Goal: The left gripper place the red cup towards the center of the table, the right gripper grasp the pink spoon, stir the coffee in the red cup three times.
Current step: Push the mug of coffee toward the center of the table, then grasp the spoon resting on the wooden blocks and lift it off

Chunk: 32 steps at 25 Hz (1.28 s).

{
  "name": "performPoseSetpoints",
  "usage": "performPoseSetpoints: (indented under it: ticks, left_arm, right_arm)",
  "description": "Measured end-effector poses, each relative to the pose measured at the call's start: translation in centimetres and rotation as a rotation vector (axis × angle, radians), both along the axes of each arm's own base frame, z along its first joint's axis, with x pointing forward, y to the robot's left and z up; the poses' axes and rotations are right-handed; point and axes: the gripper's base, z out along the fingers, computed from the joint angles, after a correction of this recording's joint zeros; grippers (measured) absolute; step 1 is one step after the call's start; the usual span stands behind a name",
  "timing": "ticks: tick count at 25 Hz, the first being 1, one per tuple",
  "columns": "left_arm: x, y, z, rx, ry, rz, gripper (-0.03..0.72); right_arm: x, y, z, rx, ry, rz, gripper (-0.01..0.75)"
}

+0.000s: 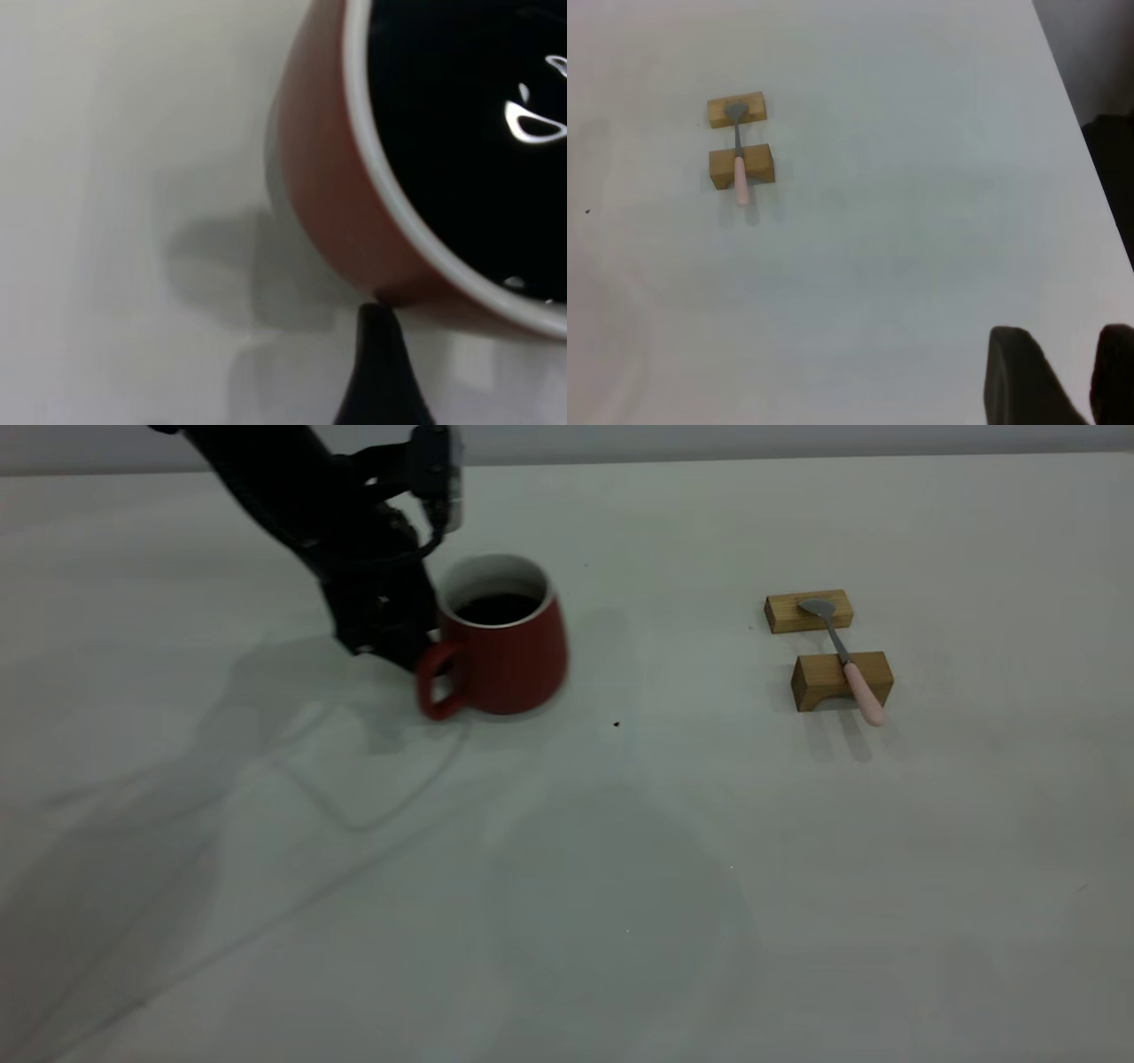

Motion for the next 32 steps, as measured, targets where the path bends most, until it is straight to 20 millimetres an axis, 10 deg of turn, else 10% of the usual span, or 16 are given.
performPoseSetpoints:
  ticks: [8,16,22,32]
  left_arm:
    - [-0.3,-3.4,0.4,-0.077,-0.048,0.011,0.586]
    - [0.1,-1.6,1.8,-0.021,-0.019,0.061,0.586]
    - [-0.3,3.5,10.4,0.073,0.163,0.429,0.586]
    - [-8.4,8.4,29.8,0.125,0.151,0.958,0.586]
  right_arm:
    - [0.0,0.0,0.0,0.0,0.0,0.0,0.237]
    - [0.0,0.0,0.0,0.0,0.0,0.0,0.237]
    - [0.0,0.0,0.0,0.0,0.0,0.0,0.237]
    - [0.0,0.0,0.0,0.0,0.0,0.0,0.237]
